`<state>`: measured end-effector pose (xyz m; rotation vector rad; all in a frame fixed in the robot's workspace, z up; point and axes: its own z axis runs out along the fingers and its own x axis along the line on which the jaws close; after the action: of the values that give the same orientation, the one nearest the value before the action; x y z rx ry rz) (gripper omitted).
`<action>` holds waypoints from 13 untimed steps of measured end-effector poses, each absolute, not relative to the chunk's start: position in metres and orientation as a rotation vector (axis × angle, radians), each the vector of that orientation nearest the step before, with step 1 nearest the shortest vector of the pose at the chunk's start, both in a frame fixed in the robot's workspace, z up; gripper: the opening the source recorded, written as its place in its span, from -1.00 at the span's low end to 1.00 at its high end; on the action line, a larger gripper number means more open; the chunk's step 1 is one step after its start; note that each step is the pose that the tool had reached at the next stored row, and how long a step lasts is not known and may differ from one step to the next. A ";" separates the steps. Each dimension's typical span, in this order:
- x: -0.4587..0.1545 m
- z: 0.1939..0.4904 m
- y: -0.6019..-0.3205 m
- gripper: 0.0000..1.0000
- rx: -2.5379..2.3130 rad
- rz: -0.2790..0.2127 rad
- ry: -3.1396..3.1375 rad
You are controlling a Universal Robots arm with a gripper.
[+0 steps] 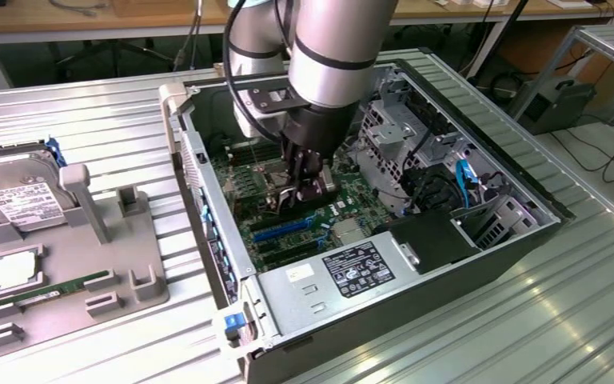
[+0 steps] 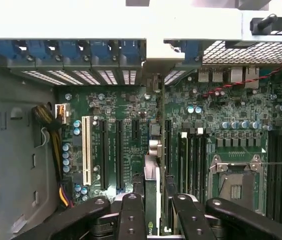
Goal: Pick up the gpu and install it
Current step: 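Insert the gpu into the slot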
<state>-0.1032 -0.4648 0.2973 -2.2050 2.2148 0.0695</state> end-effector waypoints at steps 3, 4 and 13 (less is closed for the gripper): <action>-0.105 0.277 -0.465 -0.47 -2.205 0.070 2.215; -0.106 0.268 -0.465 -0.47 -2.205 0.070 2.215; -0.106 0.257 -0.465 -0.32 -2.214 0.091 2.224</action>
<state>-0.1060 -0.4648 0.2575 -2.2143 2.2244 0.0911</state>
